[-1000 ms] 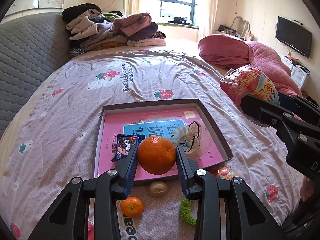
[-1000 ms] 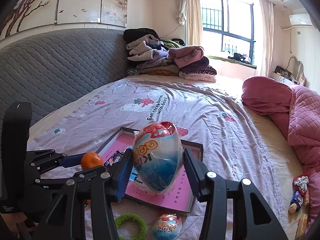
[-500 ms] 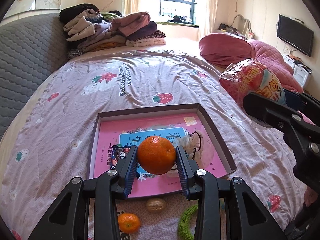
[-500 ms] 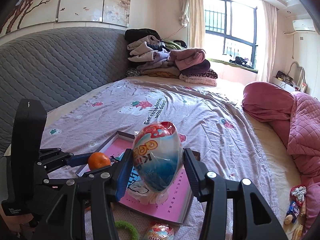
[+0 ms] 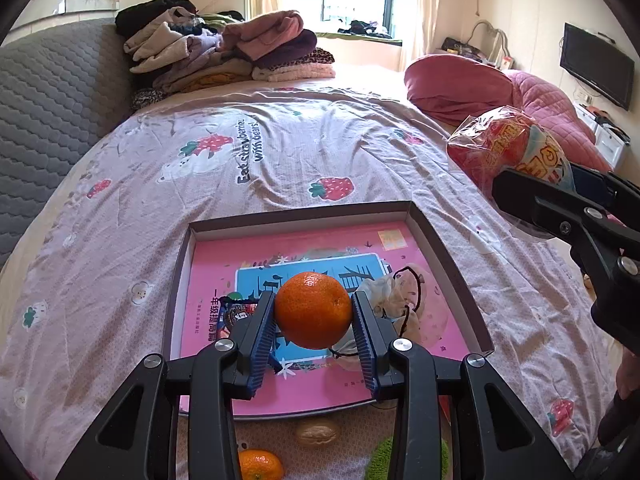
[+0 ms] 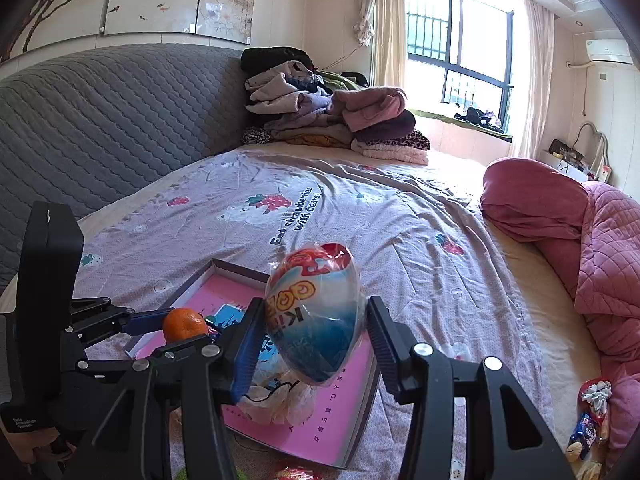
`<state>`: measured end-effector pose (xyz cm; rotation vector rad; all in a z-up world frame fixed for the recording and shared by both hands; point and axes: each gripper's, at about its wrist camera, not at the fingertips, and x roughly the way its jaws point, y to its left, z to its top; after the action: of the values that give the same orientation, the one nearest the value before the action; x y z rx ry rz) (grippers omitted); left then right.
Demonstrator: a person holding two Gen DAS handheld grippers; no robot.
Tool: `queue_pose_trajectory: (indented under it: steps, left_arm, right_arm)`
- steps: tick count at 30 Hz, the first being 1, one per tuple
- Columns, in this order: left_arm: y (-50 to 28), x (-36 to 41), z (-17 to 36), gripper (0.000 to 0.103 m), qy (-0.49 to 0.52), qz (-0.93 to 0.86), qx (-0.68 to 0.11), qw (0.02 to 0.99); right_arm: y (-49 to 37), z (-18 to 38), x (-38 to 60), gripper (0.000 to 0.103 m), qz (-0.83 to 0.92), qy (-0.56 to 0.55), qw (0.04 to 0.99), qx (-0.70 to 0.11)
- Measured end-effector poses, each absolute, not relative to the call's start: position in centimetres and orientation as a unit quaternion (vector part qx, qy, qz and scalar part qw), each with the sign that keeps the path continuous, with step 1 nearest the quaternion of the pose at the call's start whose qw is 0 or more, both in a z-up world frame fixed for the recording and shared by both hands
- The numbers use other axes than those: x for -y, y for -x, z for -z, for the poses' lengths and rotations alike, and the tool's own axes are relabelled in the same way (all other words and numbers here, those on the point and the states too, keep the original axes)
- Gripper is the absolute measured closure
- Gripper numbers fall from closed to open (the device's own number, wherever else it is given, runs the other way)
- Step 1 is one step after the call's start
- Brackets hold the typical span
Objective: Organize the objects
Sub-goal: 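Carry the orange over the tray with left tool while right tool carries egg toy there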
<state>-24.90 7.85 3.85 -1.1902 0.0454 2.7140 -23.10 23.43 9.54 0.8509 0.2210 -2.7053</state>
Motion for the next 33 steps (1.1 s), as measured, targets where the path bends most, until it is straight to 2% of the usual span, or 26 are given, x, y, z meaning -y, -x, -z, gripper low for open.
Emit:
queue_pose_trajectory:
  steps: [33]
  left_arm:
    - [28.0, -10.4, 2.4, 0.065, 0.443, -0.89, -0.03, 0.107]
  right_arm:
    - [29.5, -0.1, -23.7, 0.052, 0.912, -0.378, 0.113, -0.107]
